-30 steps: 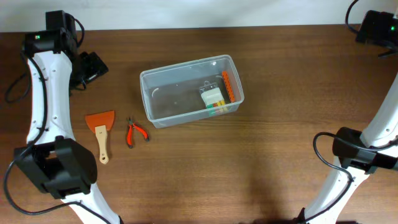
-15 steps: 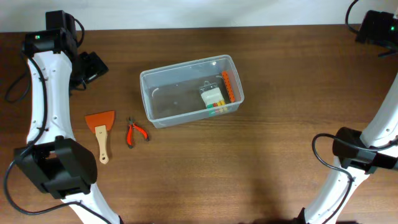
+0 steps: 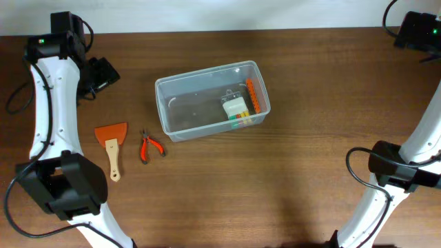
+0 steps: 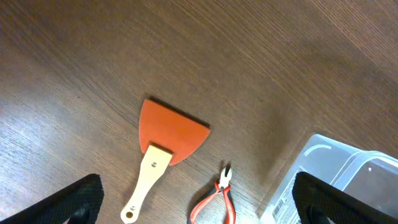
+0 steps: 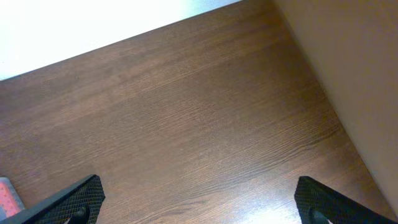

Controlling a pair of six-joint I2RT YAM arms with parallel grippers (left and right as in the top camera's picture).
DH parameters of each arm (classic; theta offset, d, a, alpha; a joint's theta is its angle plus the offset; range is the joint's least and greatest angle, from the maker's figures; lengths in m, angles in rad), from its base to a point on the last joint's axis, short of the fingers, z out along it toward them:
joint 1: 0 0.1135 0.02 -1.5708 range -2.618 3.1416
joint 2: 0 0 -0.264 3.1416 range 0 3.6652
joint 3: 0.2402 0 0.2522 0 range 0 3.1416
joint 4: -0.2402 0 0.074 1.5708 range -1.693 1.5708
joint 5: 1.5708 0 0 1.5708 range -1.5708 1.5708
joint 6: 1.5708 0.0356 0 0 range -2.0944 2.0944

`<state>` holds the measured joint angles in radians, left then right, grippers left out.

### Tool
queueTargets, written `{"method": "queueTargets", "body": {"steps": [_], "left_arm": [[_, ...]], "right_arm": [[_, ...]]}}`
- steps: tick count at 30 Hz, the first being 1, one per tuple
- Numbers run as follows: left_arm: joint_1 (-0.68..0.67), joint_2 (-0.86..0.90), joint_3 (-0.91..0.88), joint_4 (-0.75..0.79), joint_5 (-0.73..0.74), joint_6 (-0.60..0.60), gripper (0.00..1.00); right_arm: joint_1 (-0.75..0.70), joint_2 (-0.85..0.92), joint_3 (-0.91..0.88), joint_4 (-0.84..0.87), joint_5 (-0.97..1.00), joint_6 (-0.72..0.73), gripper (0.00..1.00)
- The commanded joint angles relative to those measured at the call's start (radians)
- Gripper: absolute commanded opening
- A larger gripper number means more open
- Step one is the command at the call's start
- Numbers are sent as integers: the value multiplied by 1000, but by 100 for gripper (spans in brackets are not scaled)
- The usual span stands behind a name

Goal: Pack container

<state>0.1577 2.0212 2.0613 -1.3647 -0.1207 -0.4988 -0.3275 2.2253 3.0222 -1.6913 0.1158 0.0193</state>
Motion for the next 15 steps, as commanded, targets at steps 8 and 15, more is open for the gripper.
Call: {"method": "queueTargets", "body": {"steps": [8, 15], "left_arm": [[2, -15, 11, 2, -7, -12, 99], [2, -15, 11, -2, -101, 71, 99]], "right_arm": [[-1, -13, 13, 0, 9, 0, 98], [-1, -13, 13, 0, 9, 1, 99]]}}
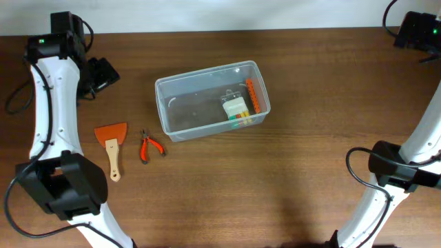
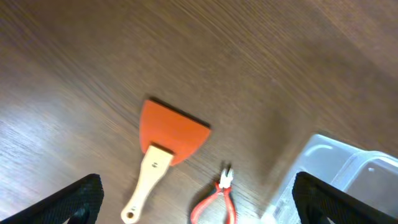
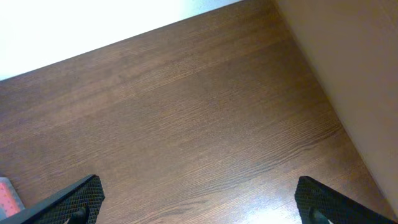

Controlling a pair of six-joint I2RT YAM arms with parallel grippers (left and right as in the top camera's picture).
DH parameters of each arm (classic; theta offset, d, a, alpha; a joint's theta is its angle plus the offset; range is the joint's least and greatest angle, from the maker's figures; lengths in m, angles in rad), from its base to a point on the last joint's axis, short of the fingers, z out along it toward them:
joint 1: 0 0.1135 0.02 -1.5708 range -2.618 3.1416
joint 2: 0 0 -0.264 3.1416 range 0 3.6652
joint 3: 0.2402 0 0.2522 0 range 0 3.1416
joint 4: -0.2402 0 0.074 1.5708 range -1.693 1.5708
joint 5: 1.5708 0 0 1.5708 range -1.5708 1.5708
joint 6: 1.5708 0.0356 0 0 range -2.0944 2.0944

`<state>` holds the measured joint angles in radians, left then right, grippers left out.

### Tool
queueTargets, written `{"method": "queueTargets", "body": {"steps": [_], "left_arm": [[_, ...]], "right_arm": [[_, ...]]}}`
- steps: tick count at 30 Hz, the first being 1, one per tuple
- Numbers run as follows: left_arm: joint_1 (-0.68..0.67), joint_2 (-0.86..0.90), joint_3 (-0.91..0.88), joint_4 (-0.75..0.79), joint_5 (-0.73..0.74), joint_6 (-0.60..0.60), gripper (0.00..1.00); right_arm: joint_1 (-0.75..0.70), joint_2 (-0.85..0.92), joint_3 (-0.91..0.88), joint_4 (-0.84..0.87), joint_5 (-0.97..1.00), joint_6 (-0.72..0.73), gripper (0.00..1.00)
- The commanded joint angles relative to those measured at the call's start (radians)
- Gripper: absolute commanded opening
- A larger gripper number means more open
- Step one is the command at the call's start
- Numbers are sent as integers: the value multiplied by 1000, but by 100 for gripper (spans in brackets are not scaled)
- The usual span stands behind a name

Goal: Pack container

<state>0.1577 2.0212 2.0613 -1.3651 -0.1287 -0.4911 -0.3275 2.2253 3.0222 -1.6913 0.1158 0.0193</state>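
A clear plastic container (image 1: 169,117) stands mid-table, holding an orange strip (image 1: 255,96) and a white and yellow block (image 1: 235,108). Left of it on the wood lie an orange scraper with a wooden handle (image 1: 111,147) (image 2: 169,133) and red-handled pliers (image 1: 149,147) (image 2: 217,200). My left gripper (image 1: 102,74) (image 2: 198,205) hovers high over the far left of the table, open and empty, with the scraper and pliers below it. My right gripper (image 3: 198,205) is open over bare wood at the far right; the overhead view shows only its arm.
The right table edge meets a beige floor (image 3: 348,68). A pale wall (image 3: 93,25) borders the table's far side. A pink bit (image 3: 7,194) shows at the left edge of the right wrist view. Arm bases (image 1: 65,182) stand at the near corners.
The left wrist view is slightly blurred and the scraper and pliers sit a touch lower in it, so the left gripper has shifted a little. Everything else is unchanged.
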Motion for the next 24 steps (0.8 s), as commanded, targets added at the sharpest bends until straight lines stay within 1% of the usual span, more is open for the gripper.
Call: {"method": "queueTargets", "body": {"steps": [1, 9, 12, 14, 17, 19, 20, 22, 24], "left_arm": [[2, -15, 11, -1, -102, 62, 99], [2, -15, 11, -1, -100, 62, 99], [2, -15, 11, 76, -98, 62, 99], [2, -15, 11, 83, -96, 62, 99], [2, -15, 11, 51, -63, 68, 99], [2, -15, 11, 36, -40, 112, 100], [2, -15, 11, 9, -13, 135, 95], [2, -15, 9, -71, 38, 169, 95], [-3, -19, 9, -120, 42, 237, 89]], "right_arm": [[-1, -13, 13, 0, 9, 1, 99], [-1, -13, 13, 0, 9, 0, 99], [-1, -13, 13, 0, 9, 1, 99], [-1, -13, 13, 0, 9, 1, 99], [-1, -13, 13, 0, 9, 1, 98], [-1, -13, 13, 0, 9, 1, 99], [-1, -13, 13, 0, 9, 1, 99], [-1, -13, 13, 0, 9, 1, 98], [-1, -13, 13, 0, 9, 0, 99]]}}
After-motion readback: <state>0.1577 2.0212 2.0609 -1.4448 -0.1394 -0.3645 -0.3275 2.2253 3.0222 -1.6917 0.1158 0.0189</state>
